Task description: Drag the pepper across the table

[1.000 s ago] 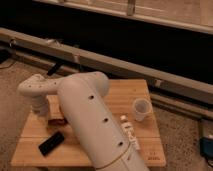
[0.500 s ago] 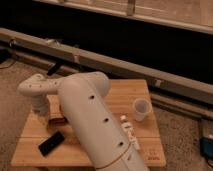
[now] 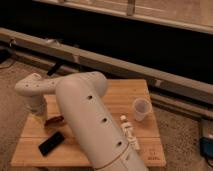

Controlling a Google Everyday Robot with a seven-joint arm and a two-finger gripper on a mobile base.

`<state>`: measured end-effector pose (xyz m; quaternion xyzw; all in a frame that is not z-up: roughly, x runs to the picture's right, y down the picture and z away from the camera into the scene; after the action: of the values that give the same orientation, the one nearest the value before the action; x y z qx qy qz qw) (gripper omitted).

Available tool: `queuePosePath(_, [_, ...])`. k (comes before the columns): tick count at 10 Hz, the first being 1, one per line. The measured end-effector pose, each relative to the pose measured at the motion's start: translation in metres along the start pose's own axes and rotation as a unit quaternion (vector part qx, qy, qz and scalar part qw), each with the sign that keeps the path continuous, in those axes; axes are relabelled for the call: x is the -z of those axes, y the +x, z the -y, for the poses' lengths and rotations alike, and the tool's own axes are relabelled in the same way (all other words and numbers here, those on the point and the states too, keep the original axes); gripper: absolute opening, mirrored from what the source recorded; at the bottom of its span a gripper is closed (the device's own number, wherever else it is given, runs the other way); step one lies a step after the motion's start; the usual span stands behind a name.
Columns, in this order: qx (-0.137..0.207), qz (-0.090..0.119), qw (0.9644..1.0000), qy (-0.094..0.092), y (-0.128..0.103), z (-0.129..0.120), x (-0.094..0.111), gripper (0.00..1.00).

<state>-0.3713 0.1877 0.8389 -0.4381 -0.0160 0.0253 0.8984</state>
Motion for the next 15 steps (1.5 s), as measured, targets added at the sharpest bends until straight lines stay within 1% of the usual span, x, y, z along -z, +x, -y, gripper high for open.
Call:
queuePosePath(3, [0.019,0.013,0.9997,0.004,-0.023,-0.001,0.005,0.0])
queuePosePath(4, [0.022,0.014,0.9997,0.003,-0.026,-0.001,0.005,0.02])
queuePosePath(5, [0.023,0.015,0.9996,0.004,-0.027,0.0,0.007,0.1])
queuePosePath(6, [0.024,0.017,0.9996,0.003,-0.027,0.001,0.008,0.22])
queuePosePath(8, [0.026,0.02,0.9995,0.001,-0.025,0.001,0.009,0.39])
queuePosePath(10, [0.025,0.022,0.9994,-0.003,-0.019,0.003,0.012,0.61])
queuePosePath(11, [0.026,0.022,0.9994,-0.006,-0.017,0.002,0.012,0.71])
queuePosePath(12, [0.026,0.022,0.9994,-0.008,-0.015,0.001,0.012,0.77])
queuePosePath(13, [0.028,0.022,0.9993,-0.011,-0.014,-0.001,0.012,0.8])
queuePosePath(15, [0.028,0.022,0.9992,-0.017,-0.01,-0.002,0.012,0.8])
